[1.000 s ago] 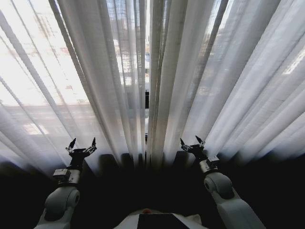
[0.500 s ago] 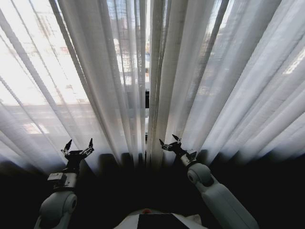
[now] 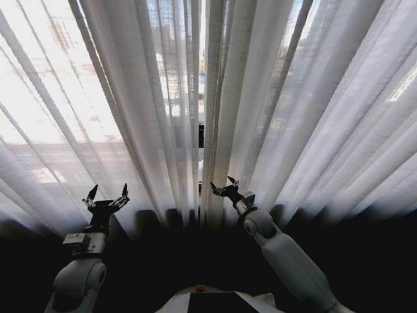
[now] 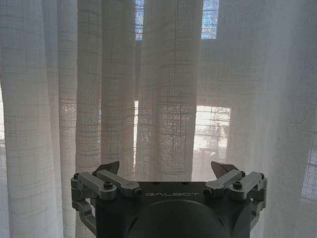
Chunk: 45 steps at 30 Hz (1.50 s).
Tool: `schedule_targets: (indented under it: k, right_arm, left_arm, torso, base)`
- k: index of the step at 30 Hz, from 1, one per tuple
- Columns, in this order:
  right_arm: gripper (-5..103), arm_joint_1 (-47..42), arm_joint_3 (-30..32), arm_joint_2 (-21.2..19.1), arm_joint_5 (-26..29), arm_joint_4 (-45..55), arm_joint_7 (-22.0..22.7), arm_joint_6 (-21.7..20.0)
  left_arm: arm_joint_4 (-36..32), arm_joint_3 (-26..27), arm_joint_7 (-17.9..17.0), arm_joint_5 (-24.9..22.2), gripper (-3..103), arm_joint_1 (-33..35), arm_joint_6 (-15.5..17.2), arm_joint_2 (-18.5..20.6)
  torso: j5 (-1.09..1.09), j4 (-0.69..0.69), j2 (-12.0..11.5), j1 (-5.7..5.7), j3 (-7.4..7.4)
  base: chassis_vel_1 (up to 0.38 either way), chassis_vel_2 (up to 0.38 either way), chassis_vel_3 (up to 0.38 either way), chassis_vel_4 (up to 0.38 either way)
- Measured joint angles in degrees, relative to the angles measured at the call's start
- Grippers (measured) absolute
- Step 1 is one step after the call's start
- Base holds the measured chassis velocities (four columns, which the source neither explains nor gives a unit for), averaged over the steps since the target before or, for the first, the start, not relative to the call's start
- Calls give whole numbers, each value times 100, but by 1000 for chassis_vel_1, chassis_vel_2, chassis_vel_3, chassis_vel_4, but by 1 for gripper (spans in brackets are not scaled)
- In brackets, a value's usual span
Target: Open the curtains by pulling them apart, changing their state from closed to fully open.
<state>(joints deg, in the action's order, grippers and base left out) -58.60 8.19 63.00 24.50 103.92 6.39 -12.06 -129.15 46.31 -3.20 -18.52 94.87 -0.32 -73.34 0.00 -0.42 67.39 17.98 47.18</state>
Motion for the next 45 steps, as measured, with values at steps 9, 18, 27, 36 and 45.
schedule_targets:
  k: [9,18,27,36,45]
  right_arm:
    - [100,84,100,72,-4,-183,61,-23]
    - [92,236,39,151,-3,-316,134,-36]
    - [60,185,106,156,-5,-321,185,-29]
    - [27,104,157,171,-5,-202,199,-10]
    - [1,-141,328,102,-2,-5,199,31]
  left_arm:
    - [123,-34,17,-18,100,-64,-16,100]
    - [234,-37,29,-46,100,-83,-101,150]
    - [284,-53,34,-66,100,-123,-129,217]
    - [298,-38,44,-69,100,-86,-225,238]
    - [334,-63,49,-46,100,-107,-264,211]
  torso:
    - [0,0,0,0,0]
    - [0,0,0,0,-1]
    - [0,-2,0,0,-1]
    - [0,0,0,0,-1]
    - [0,-1,1,0,-1]
  base:
    - [0,0,0,0]
    - [0,0,0,0]
    - [0,0,0,0]
    - [0,0,0,0]
    - [0,0,0,0]
